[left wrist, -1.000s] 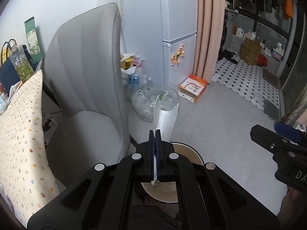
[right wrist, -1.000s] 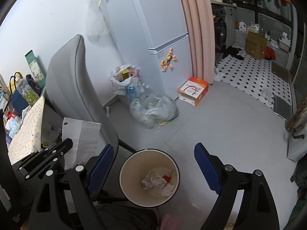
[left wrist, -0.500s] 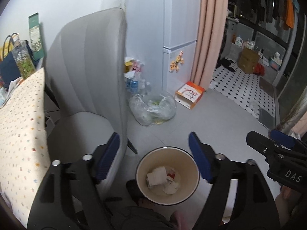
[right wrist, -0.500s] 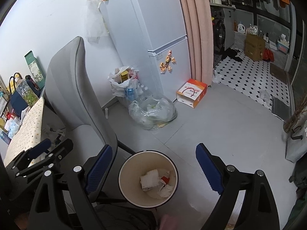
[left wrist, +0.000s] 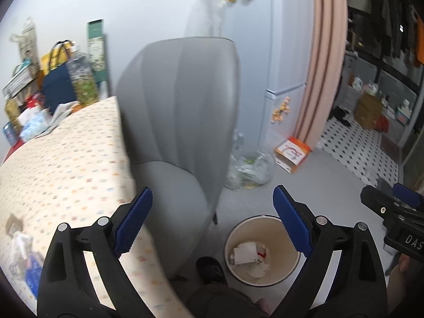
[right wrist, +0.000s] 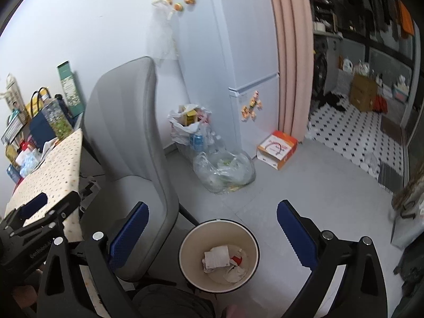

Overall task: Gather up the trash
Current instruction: 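Move both open tools back over the table toward the blister pack, then lower the left tool onto the pill blister pack and close on it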

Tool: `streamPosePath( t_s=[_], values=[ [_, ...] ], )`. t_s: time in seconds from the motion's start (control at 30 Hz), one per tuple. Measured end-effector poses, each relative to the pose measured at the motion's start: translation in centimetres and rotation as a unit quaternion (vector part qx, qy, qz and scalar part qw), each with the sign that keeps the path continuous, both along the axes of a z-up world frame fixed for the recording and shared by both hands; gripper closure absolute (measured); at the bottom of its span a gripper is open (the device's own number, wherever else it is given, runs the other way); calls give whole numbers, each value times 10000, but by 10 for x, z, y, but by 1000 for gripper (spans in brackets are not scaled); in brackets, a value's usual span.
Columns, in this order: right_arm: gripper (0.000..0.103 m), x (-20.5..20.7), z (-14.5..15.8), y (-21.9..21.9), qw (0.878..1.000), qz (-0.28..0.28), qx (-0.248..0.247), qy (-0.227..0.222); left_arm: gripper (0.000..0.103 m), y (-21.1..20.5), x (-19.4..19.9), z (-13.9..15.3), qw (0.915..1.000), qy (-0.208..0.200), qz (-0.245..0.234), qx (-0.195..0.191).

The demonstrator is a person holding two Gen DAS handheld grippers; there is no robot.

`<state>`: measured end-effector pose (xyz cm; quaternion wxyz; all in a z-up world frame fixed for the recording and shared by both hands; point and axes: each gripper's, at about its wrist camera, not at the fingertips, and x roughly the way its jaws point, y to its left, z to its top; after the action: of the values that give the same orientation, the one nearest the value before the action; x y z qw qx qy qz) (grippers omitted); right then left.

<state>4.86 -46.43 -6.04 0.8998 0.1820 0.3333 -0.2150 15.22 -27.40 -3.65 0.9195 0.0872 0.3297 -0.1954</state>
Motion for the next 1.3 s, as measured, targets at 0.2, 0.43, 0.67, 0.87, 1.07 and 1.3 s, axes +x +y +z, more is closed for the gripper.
streamPosePath(
  t_s=[0.2, 0.43, 0.67, 0.87, 1.07, 1.3],
  values=[
    [8, 9, 24, 41, 9989, 339, -309, -83, 11, 53, -4, 17, 9986, -178, 479, -123],
    [8, 14, 51, 98, 9954, 768, -533, -225, 11, 114, -11, 33, 9933, -274, 1052, -384],
    [8, 12, 74, 160, 9868, 1339, -789, -459, 11, 162, -26, 41, 9878, -411, 1440, -439],
    [8, 7, 87, 201, 9808, 1468, -1088, -681, 11, 201, -38, 47, 9805, -534, 1824, -502],
    [8, 5, 93, 232, 9754, 1734, -1175, -691, 11, 239, -51, 51, 9734, -609, 2126, -594],
    [8, 2, 98, 266, 9702, 1906, -1295, -745, 11, 282, -69, 51, 9654, -641, 2449, -630]
  ],
)
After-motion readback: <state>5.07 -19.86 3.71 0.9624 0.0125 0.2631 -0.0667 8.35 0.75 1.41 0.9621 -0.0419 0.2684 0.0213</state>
